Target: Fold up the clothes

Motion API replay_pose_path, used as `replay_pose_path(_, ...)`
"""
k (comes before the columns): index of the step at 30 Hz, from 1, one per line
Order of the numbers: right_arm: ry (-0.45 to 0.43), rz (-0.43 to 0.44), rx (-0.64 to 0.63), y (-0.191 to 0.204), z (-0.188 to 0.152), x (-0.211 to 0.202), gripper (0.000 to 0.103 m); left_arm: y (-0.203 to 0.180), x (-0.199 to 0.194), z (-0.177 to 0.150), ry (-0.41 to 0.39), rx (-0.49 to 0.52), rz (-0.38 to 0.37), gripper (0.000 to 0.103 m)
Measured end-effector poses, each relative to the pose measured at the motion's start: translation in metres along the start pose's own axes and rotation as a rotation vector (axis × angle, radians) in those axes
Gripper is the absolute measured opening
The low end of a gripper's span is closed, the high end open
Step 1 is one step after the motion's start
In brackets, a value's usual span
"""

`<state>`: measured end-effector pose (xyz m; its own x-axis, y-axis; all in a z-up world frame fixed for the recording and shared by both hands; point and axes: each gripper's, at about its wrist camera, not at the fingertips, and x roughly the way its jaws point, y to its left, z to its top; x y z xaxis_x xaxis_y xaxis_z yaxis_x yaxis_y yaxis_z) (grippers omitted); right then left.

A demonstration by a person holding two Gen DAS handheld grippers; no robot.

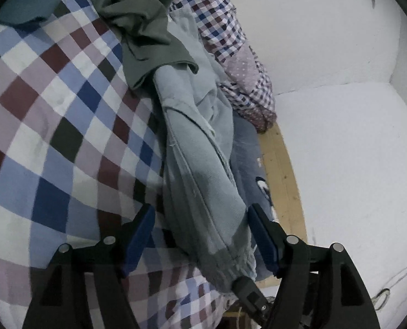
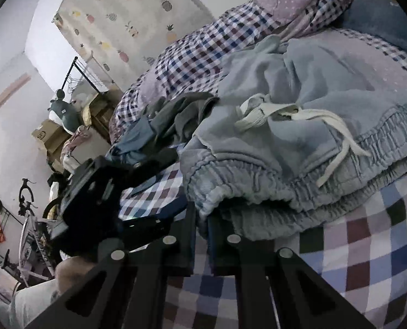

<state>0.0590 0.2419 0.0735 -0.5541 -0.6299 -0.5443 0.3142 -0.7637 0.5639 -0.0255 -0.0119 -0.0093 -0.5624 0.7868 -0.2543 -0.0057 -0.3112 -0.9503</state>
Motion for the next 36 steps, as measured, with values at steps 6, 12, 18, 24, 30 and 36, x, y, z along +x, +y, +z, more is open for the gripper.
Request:
replay_pose_path(6,0.031,0.037,-0.029,0.007,-0.007,-0.001,0.006,-0.012,0.003,0.0,0.009,0.021,-0.065,0.053)
replay_pose_path(12,0.04,-0.188,-0.264,0.036,-0.021,0.008,0.018,-0.031,-0.006,0.005,-0.04,0.11,0.024,0.027)
replay_pose_path(18,-0.117,-0.462,-0.595,0.077,-0.044,0.003,0.065,-0.039,-0.009,0.006,-0.037,0.15,-0.008,0.025)
replay_pose_path(24,-0.219,-0.665,-0.999,0.107,-0.074,0.028,0.076,-0.044,-0.012,0.009,-0.007,0.184,-0.061,0.018)
replay_pose_path(30,-0.18,-0.746,-1.077,0.095,-0.065,0.068,0.075,-0.047,-0.002,0.012,0.034,0.216,-0.055,0.017)
replay_pose_path(36,-0.117,-0.752,-1.048,0.082,-0.053,0.085,0.044,-0.032,-0.012,0.022,-0.033,0.166,0.019,0.029)
